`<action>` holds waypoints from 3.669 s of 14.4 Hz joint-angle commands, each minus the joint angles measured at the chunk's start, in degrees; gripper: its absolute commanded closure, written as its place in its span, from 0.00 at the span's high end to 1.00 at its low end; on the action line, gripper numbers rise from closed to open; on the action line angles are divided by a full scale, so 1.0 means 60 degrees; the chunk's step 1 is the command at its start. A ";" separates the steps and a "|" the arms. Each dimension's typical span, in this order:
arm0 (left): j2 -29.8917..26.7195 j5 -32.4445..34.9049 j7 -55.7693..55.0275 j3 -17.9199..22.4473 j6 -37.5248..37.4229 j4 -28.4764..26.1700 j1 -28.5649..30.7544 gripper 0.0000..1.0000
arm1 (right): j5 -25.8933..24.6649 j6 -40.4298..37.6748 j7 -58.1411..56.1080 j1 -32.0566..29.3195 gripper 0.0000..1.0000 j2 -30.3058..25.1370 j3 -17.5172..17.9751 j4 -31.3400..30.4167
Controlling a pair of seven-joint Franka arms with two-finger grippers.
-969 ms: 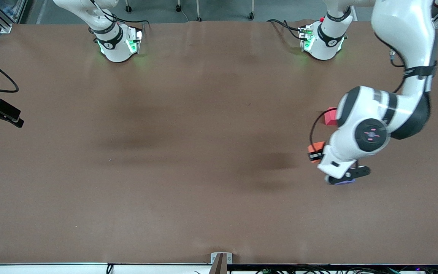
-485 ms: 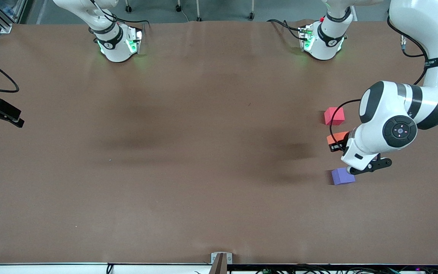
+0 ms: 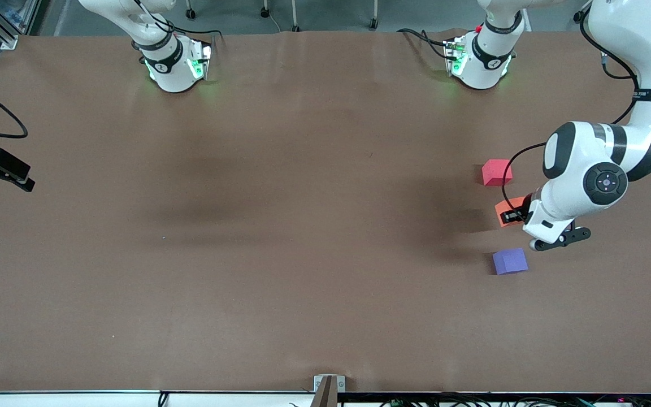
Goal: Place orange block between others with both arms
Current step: 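Carry the orange cube with the left gripper between the pink and purple cubes, then lower the orange cube onto the table and open the left gripper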
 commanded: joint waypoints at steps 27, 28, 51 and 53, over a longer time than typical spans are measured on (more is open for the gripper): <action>0.0902 0.0411 0.1148 0.0062 0.3606 -0.1744 0.0470 0.22 | 0.0093 -0.0706 0.0024 0.0269 1.00 0.0081 -0.0108 0.0025; 0.0902 0.0411 0.1148 0.0062 0.3606 -0.1744 0.0514 0.22 | 0.0093 -0.0692 0.0039 0.0284 1.00 0.0096 -0.0108 0.0025; -0.0444 0.0455 0.1207 -0.0640 0.0956 -0.0295 0.0631 1.00 | 0.0064 -0.0648 0.0024 0.0460 1.00 0.0125 -0.0020 0.0303; -0.0620 0.0441 0.1236 -0.0816 0.0575 0.0114 0.0631 1.00 | 0.0064 -0.0662 0.0024 0.0445 1.00 0.0125 -0.0034 0.0289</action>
